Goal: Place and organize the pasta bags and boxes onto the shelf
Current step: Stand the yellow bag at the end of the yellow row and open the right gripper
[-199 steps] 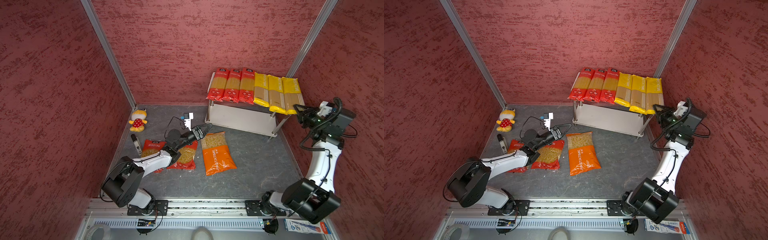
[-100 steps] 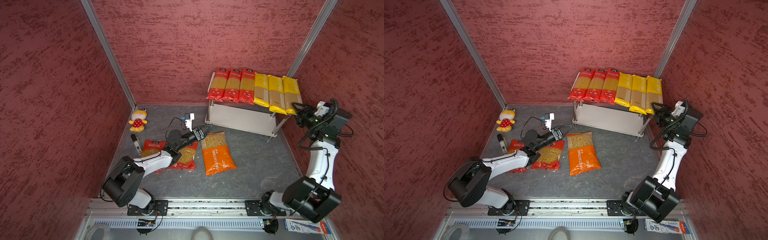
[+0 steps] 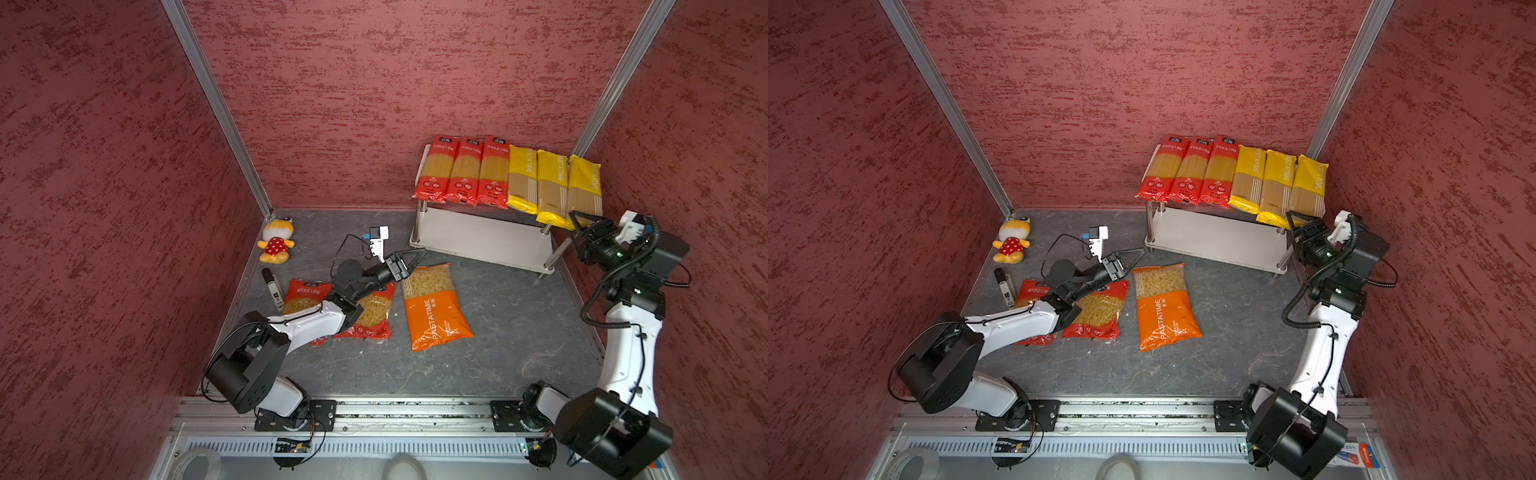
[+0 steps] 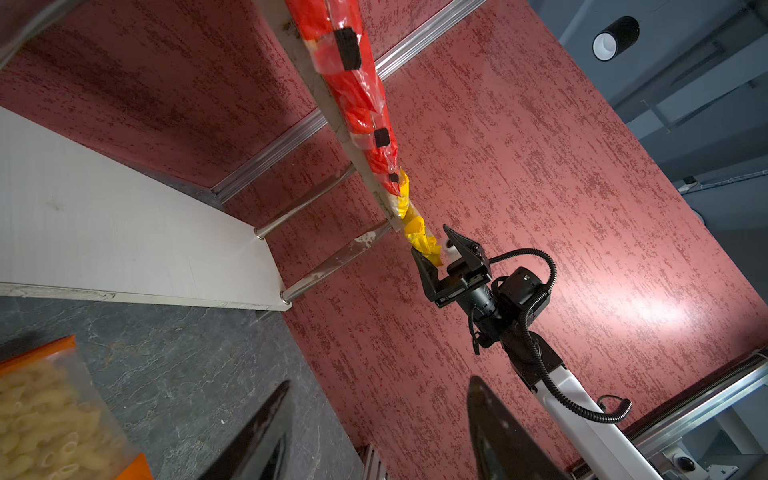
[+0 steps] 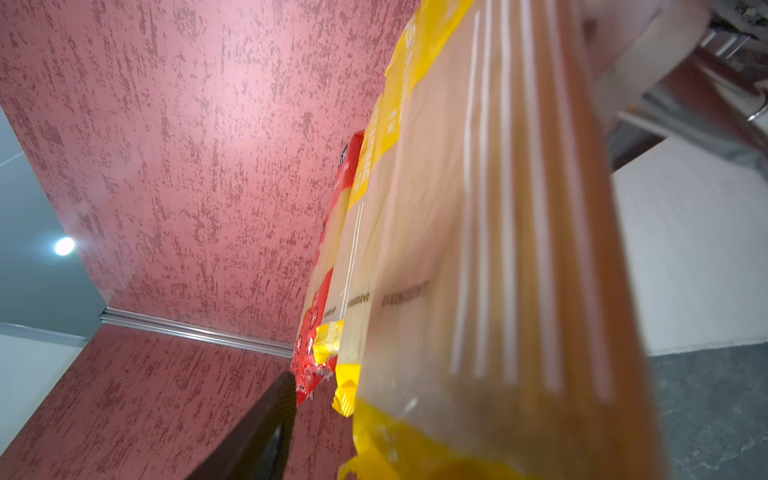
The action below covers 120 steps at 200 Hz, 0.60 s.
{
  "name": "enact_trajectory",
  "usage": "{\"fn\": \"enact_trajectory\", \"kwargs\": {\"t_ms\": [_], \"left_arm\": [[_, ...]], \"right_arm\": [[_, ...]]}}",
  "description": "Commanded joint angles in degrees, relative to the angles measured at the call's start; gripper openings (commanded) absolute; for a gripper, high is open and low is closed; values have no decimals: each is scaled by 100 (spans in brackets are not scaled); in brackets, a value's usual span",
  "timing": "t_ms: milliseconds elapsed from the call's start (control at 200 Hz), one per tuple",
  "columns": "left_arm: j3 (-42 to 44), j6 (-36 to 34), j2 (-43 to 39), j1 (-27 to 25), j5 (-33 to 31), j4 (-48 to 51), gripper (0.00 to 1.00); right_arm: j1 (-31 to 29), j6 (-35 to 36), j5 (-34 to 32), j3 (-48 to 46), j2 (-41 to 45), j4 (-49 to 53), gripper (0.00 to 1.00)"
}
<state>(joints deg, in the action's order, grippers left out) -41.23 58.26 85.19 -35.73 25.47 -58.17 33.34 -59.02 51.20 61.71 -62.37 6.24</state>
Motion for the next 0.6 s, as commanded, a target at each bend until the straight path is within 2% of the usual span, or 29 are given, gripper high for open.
{"fn": "enact_trajectory", "kwargs": {"t_ms": [0,261,481,596], "left_arm": [[36,-30,58,-40,-12,-220,65],[126,-70,-91,-39,-60,-166,65],[112,-106,-110,-18,-36,-117,65],[89,-83,-40,-22,-34,-164,65]], "right_arm": [[-98,201,16,55,216,178,68],[171,414,-669,216,292,767,64],[320,477,-427,602,-189,726,54],[317,363,-278,630,-329,495,42]]}}
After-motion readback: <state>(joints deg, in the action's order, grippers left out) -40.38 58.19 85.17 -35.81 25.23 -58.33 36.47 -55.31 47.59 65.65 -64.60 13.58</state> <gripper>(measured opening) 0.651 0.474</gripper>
